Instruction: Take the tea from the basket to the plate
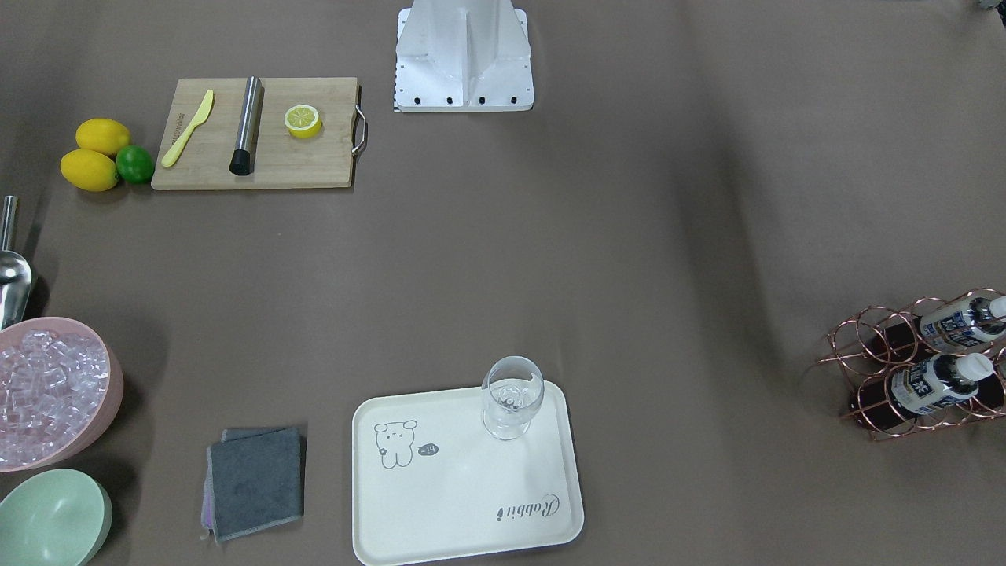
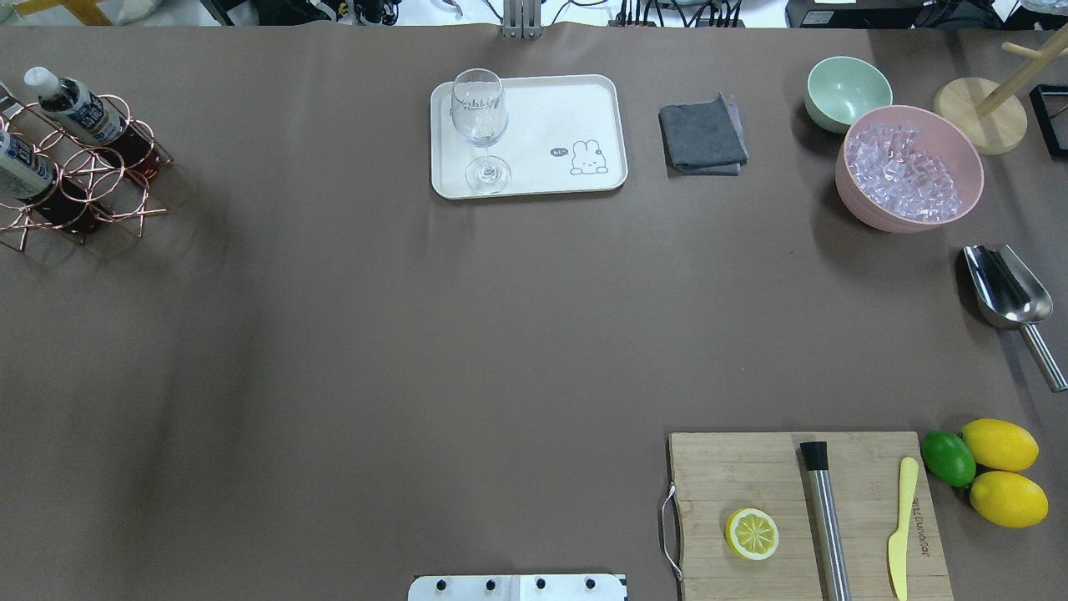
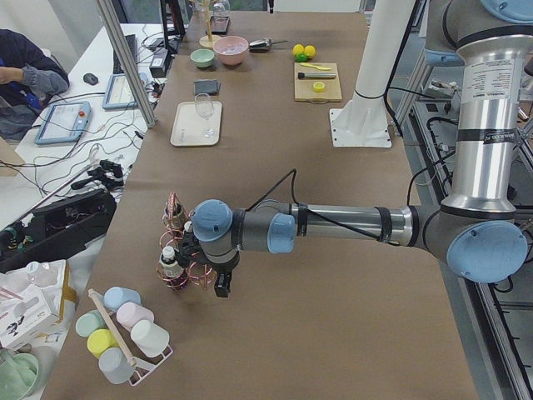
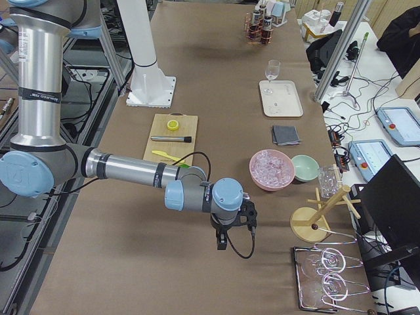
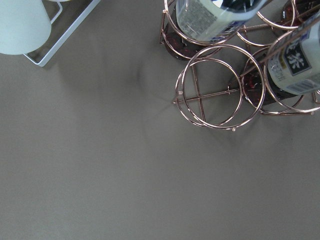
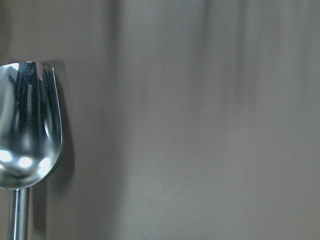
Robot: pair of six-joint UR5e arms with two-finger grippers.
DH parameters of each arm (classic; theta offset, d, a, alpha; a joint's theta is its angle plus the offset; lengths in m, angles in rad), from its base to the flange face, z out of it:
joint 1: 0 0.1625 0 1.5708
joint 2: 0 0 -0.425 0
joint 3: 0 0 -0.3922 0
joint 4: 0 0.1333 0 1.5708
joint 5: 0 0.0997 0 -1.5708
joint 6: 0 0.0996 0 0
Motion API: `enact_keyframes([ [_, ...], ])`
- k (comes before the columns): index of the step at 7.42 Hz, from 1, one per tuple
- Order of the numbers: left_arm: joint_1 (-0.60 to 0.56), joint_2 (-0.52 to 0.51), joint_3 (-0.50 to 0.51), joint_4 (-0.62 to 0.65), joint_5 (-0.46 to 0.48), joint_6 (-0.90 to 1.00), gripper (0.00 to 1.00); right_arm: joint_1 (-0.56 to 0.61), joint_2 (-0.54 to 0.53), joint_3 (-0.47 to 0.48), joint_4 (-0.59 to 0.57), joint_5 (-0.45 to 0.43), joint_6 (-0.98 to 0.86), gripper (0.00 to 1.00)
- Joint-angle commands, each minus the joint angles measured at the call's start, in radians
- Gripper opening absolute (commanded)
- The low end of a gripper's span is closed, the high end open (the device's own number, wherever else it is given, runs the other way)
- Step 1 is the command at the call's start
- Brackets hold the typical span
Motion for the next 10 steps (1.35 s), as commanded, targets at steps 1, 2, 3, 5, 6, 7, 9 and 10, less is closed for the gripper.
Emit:
enact_keyframes([
  [1, 0.002, -0.002, 0.000, -0.001, 0.000, -0.001, 0.99, 0.001, 0.002, 0.003, 0.002, 0.005, -0.003, 1.00],
  [2, 0.002, -0.002, -0.001, 0.002, 0.000, -0.001, 0.99, 0.003, -0.001, 0.028, -0.002, 0.002, 0.003, 1.00],
  [3, -0.004, -0.003, -0.014, 0.031, 0.000, -0.009, 0.98, 0.003, 0.001, 0.063, -0.033, -0.003, 0.008, 1.00],
  [5, 0.000, -0.009, -0.063, 0.103, -0.001, 0.007, 0.98, 0.001, 0.016, 0.127, -0.106, -0.064, 0.008, 1.00],
  [6, -0.001, -0.038, -0.092, 0.178, -0.001, 0.008, 0.98, 0.001, 0.025, 0.140, -0.107, -0.061, 0.006, 1.00],
  [7, -0.013, -0.072, -0.098, 0.288, -0.001, 0.036, 0.98, 0.000, 0.025, 0.170, -0.107, -0.055, 0.003, 1.00],
  [9, -0.055, -0.164, -0.100, 0.436, 0.002, 0.167, 0.98, -0.037, 0.027, 0.241, -0.104, -0.040, 0.002, 1.00],
  [10, -0.056, -0.193, -0.095, 0.444, 0.029, 0.230, 0.98, -0.043, 0.024, 0.272, -0.104, -0.024, -0.004, 1.00],
])
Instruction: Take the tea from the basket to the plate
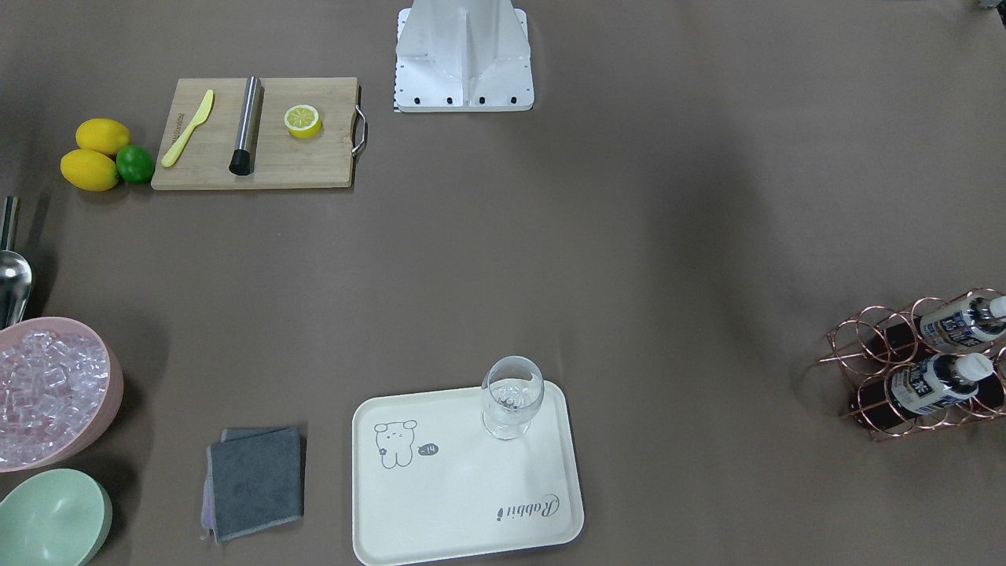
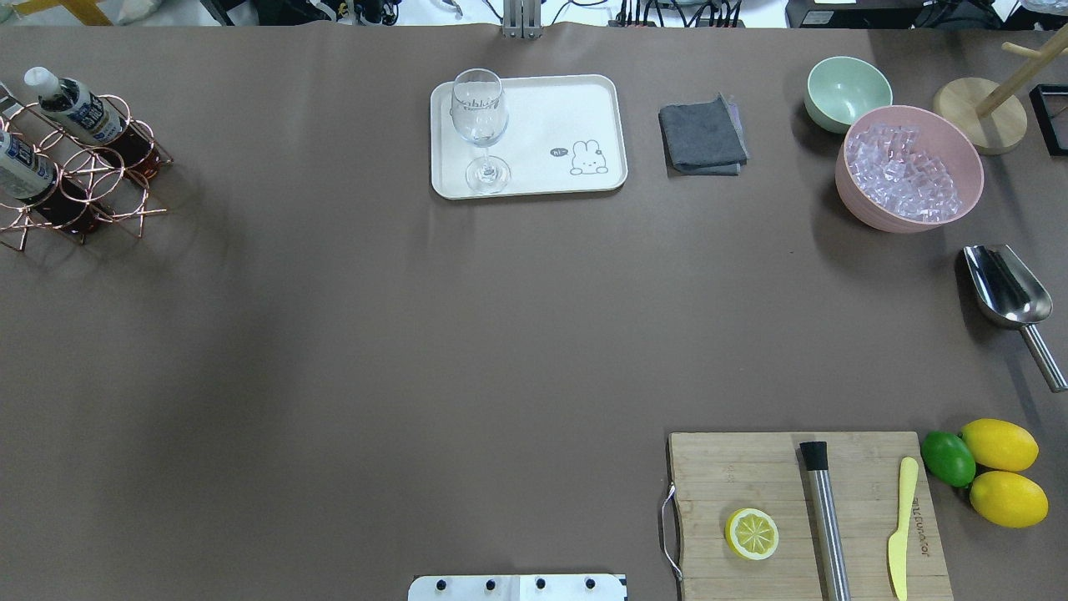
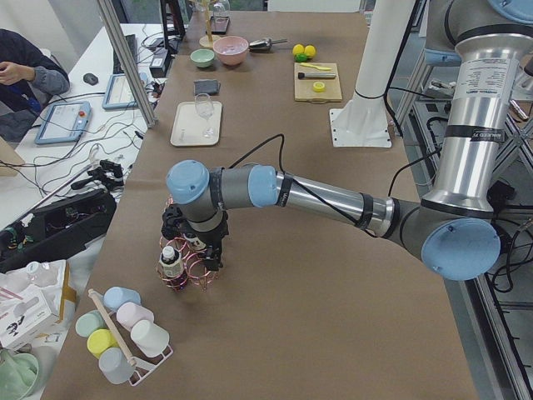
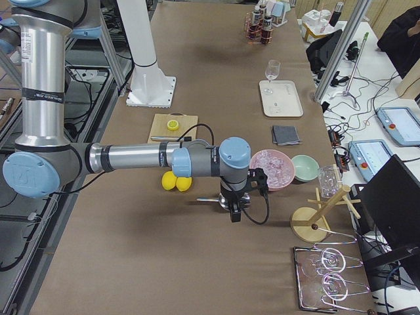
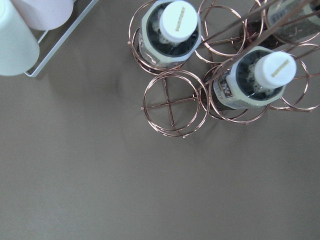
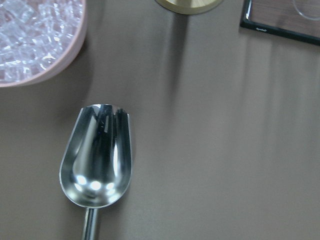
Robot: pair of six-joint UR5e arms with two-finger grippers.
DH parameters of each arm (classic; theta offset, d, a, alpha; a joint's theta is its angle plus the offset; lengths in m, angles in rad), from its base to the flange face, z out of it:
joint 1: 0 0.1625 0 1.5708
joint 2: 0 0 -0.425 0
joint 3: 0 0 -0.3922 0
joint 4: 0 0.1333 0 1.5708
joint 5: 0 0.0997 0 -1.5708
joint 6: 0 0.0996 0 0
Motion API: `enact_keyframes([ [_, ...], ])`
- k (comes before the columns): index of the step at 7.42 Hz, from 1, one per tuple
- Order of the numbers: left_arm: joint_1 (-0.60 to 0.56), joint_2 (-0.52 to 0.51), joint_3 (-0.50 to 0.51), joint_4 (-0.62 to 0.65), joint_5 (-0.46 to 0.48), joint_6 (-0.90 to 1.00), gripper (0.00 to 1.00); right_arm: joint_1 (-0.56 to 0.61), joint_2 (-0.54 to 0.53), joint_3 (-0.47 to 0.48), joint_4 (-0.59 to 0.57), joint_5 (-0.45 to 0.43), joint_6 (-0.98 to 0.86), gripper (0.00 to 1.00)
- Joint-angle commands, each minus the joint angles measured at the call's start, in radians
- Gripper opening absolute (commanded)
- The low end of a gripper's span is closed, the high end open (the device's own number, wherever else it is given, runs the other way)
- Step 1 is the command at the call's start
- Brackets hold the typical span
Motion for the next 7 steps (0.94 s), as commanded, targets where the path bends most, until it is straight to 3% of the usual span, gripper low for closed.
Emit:
enact_keyframes([
  [1, -0.021, -0.092, -0.005, 0.070, 0.093, 0.196, 0.98, -0.031, -0.008, 0.100, -0.001, 0.062, -0.007, 1.00],
  [2, -0.038, -0.195, -0.034, 0.185, 0.216, 0.323, 0.98, -0.053, -0.014, 0.122, -0.002, 0.065, -0.007, 1.00],
  [4, -0.017, -0.195, -0.073, 0.187, 0.221, 0.576, 0.98, -0.135, -0.002, 0.184, 0.008, 0.082, -0.029, 1.00],
  [7, 0.005, -0.177, -0.027, 0.037, 0.176, 0.770, 0.98, -0.150, 0.001, 0.248, 0.008, 0.080, -0.122, 1.00],
])
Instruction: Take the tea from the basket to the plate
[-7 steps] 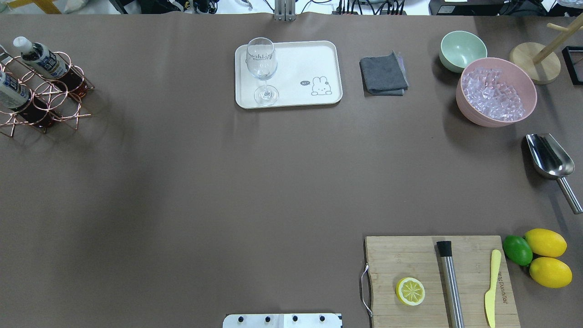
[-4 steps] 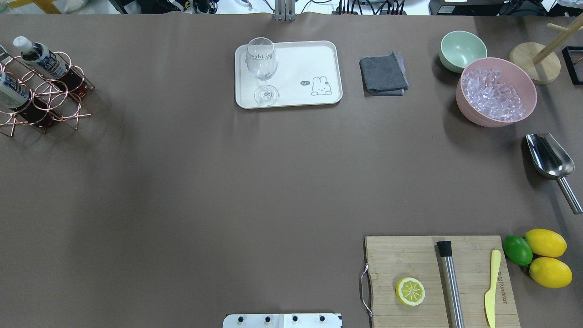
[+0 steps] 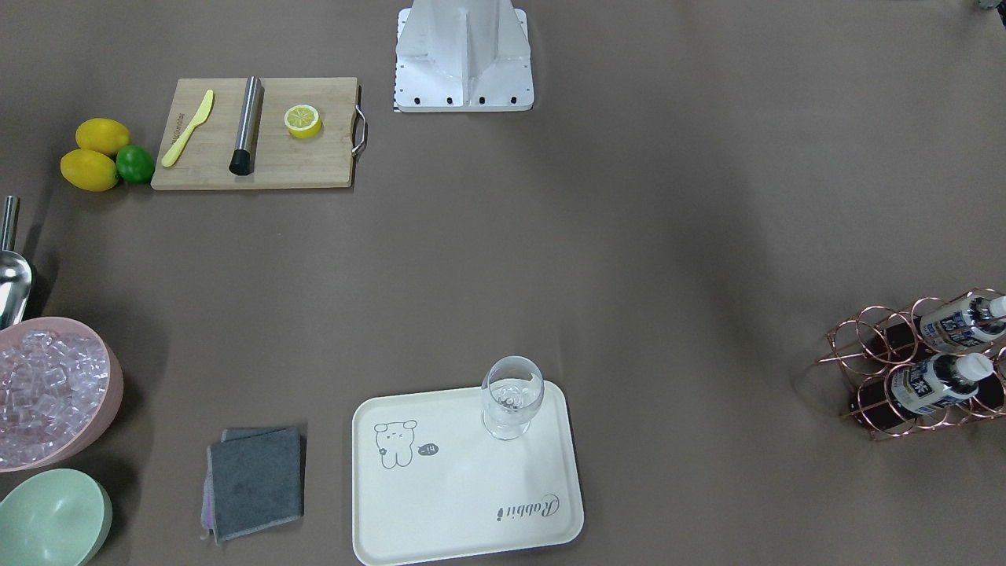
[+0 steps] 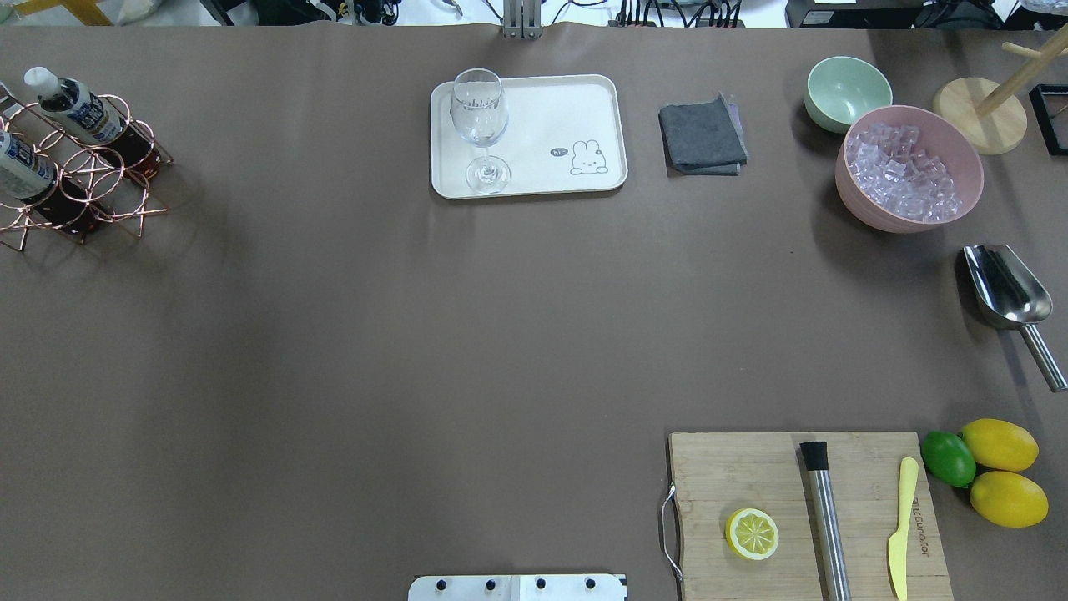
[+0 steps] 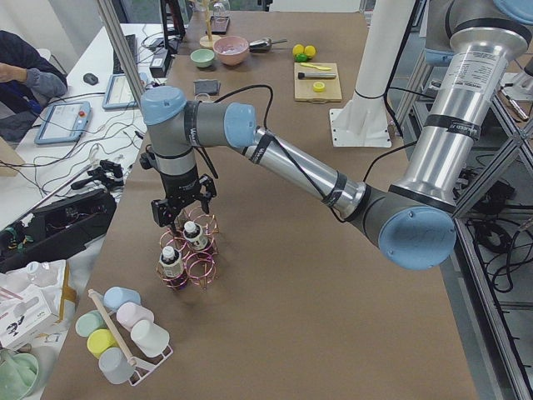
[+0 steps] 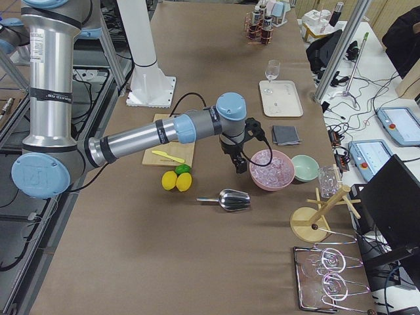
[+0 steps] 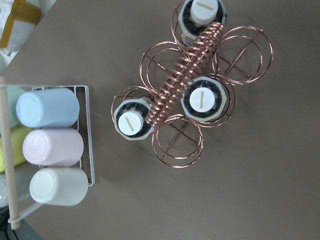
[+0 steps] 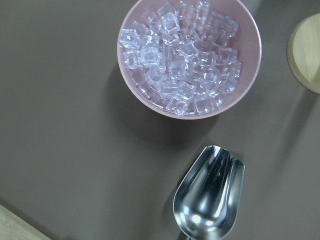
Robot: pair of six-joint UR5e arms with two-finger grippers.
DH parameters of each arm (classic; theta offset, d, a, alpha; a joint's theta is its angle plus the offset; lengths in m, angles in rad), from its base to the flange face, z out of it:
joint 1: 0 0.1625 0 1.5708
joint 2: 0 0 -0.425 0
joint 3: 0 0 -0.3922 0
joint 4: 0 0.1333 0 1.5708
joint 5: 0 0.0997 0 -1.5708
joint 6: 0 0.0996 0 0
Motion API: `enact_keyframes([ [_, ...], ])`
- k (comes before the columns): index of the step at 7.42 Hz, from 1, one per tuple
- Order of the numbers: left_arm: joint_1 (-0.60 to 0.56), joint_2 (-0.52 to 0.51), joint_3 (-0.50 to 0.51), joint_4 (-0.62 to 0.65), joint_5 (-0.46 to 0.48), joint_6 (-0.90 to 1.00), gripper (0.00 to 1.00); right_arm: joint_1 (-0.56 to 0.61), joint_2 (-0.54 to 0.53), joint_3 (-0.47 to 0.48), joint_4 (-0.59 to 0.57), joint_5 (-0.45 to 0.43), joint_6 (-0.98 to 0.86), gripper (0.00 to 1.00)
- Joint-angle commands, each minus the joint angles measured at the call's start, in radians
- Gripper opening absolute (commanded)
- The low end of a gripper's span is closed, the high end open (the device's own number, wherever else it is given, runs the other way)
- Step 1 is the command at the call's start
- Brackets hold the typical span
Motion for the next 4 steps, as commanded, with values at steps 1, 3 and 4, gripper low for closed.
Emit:
enact_keyframes([
  [1, 0.018, -0.002, 0.085, -0.146, -0.039, 0.172, 0.97, -0.008, 0.010, 0.020, 0.000, -0.001, -0.039, 1.00],
  [3, 0.023, -0.060, 0.216, -0.241, -0.135, 0.213, 0.97, -0.015, 0.058, 0.012, -0.055, -0.013, -0.014, 1.00],
  [4, 0.024, -0.109, 0.272, -0.252, -0.152, 0.220, 0.97, -0.018, 0.122, 0.012, -0.151, -0.028, -0.014, 1.00],
])
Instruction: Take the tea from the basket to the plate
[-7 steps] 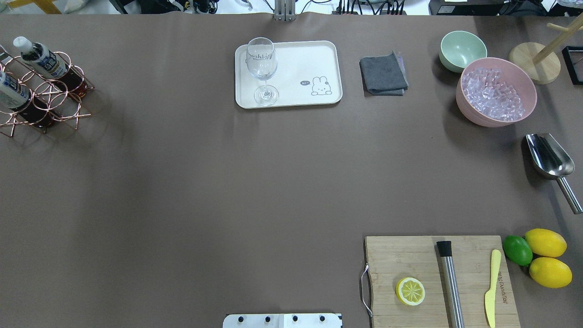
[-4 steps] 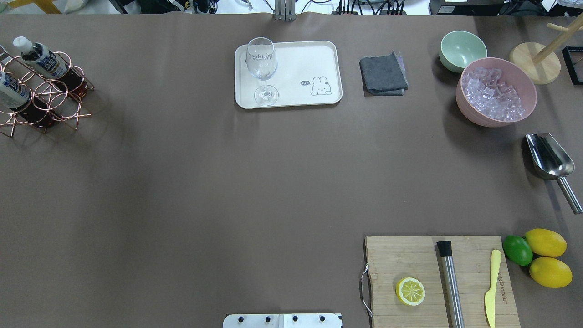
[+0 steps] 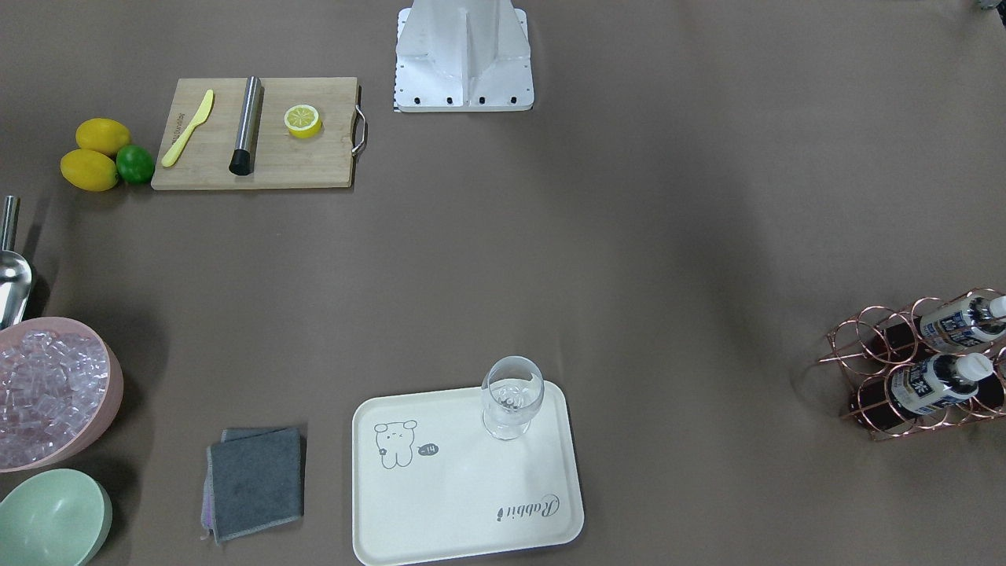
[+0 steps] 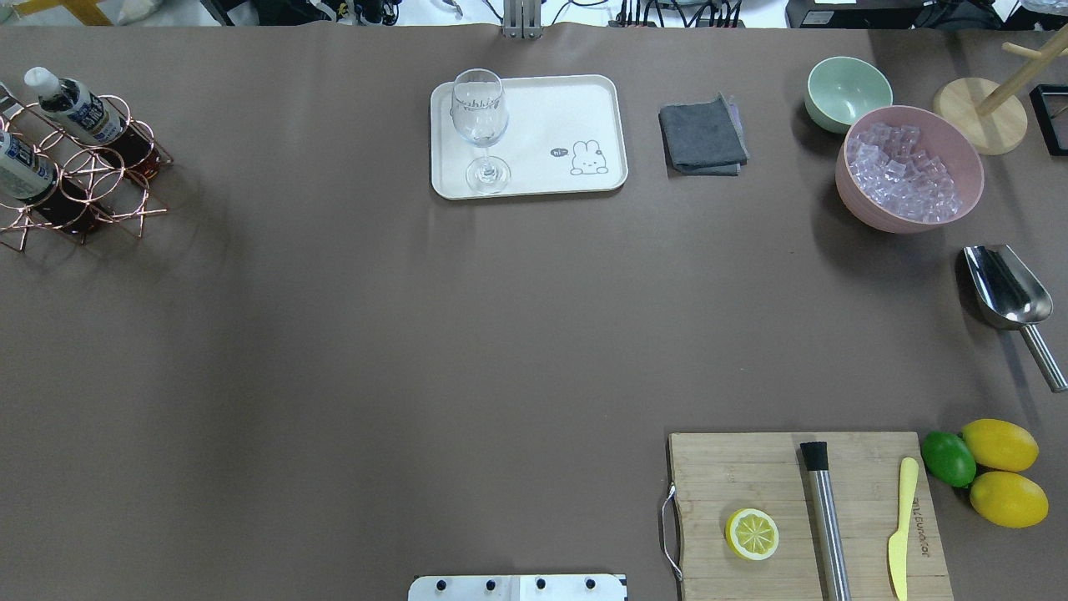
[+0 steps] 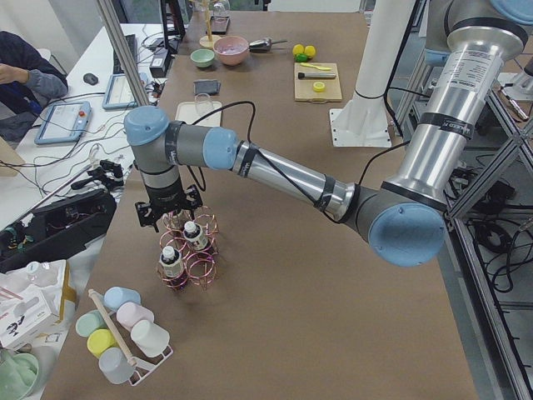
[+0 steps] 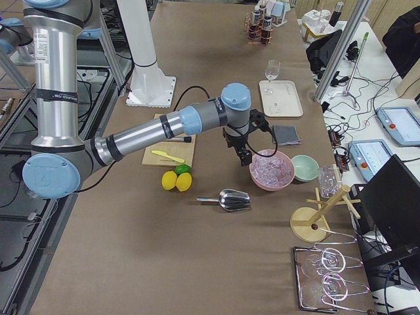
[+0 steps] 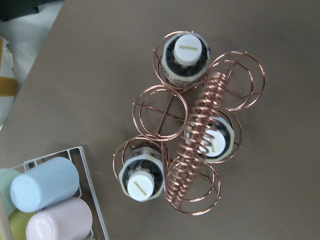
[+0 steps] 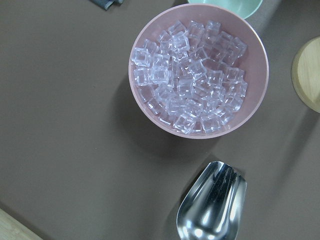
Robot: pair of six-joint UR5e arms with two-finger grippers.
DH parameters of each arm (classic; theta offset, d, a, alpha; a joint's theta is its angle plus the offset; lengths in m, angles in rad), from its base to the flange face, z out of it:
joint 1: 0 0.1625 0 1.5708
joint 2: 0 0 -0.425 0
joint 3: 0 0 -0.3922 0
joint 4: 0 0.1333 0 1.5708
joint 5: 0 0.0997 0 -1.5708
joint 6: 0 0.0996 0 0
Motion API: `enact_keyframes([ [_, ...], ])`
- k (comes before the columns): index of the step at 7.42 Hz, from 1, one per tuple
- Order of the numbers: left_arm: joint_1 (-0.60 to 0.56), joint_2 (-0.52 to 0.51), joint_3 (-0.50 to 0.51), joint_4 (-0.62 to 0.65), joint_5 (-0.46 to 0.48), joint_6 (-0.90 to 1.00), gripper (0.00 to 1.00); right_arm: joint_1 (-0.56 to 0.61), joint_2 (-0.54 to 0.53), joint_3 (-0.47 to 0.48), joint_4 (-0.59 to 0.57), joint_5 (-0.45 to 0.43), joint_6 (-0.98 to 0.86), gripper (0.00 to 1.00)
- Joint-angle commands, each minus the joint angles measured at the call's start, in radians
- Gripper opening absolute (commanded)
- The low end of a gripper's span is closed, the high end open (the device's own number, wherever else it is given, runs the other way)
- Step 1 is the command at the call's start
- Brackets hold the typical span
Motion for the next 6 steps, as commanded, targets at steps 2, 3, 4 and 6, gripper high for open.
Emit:
enact_keyframes([
  [2, 0.040, -0.109, 0.140, -0.054, -0.051, -0.063, 0.97, -0.023, 0.188, 0.001, -0.264, -0.040, 0.039, 1.00],
  [3, 0.058, -0.108, 0.134, -0.048, -0.057, -0.066, 0.97, -0.038, 0.199, 0.006, -0.265, -0.042, 0.122, 1.00],
  [4, 0.066, -0.108, 0.132, -0.044, -0.080, -0.066, 0.97, -0.045, 0.210, 0.004, -0.265, -0.042, 0.140, 1.00],
  [6, 0.086, -0.094, 0.113, -0.054, -0.081, -0.057, 0.82, -0.045, 0.196, 0.001, -0.284, -0.052, 0.139, 1.00],
])
